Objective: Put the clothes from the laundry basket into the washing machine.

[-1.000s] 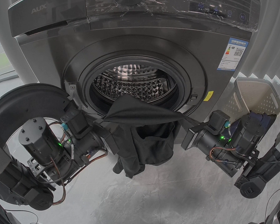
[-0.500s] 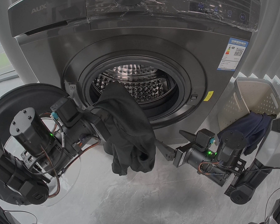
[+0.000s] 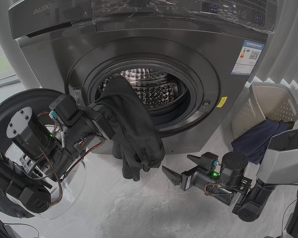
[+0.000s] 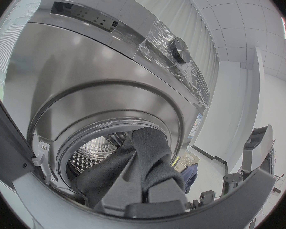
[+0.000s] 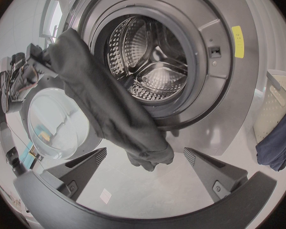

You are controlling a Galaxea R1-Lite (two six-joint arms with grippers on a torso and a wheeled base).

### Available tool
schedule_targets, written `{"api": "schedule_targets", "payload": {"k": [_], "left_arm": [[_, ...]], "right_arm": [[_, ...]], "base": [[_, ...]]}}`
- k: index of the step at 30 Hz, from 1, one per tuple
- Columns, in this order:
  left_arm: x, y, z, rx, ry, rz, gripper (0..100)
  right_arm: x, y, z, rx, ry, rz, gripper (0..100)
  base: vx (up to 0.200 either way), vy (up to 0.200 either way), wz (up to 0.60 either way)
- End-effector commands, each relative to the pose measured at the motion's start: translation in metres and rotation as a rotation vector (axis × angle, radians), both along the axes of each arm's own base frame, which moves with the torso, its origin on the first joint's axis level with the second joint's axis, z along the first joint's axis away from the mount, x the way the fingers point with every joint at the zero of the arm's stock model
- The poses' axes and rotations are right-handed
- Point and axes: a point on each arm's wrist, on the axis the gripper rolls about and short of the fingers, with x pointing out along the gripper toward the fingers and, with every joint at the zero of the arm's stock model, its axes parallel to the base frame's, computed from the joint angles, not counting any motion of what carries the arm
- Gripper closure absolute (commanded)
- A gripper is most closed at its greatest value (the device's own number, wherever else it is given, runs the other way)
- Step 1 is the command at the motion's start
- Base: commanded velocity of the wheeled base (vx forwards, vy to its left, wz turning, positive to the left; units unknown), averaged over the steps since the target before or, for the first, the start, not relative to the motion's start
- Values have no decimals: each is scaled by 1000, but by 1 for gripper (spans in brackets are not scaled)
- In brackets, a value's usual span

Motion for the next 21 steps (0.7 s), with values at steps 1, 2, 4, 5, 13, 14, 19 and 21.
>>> {"api": "schedule_targets", "payload": {"k": [1, 2, 4, 5, 13, 14, 19, 21], "left_arm": [[2, -2, 2, -5, -8, 1, 100], [2, -2, 2, -5, -8, 1, 100], [3, -2, 3, -9, -13, 4, 100], [3, -2, 3, -8, -10, 5, 100], [3, -3, 2, -7, -9, 2, 100], [3, -3, 2, -7, -11, 2, 100], [3, -3, 2, -7, -11, 1, 100], [3, -3, 3, -7, -11, 1, 100]], "right_arm": [[-4, 12, -19, -35, 38, 35, 0], [-4, 12, -19, -36, 39, 37, 0], [-7, 25, -27, -45, 45, 72, 0], [-5, 31, -30, -41, 41, 81, 0], [12, 61, -40, -3, -3, 102, 0], [14, 62, -42, -2, -5, 102, 0], [24, 66, -46, 10, -19, 89, 0], [31, 70, -46, 23, -33, 85, 0]], "base": [[0, 0, 0], [0, 0, 0], [0, 0, 0], [0, 0, 0], [0, 0, 0], [0, 0, 0], [0, 0, 0], [0, 0, 0]]}}
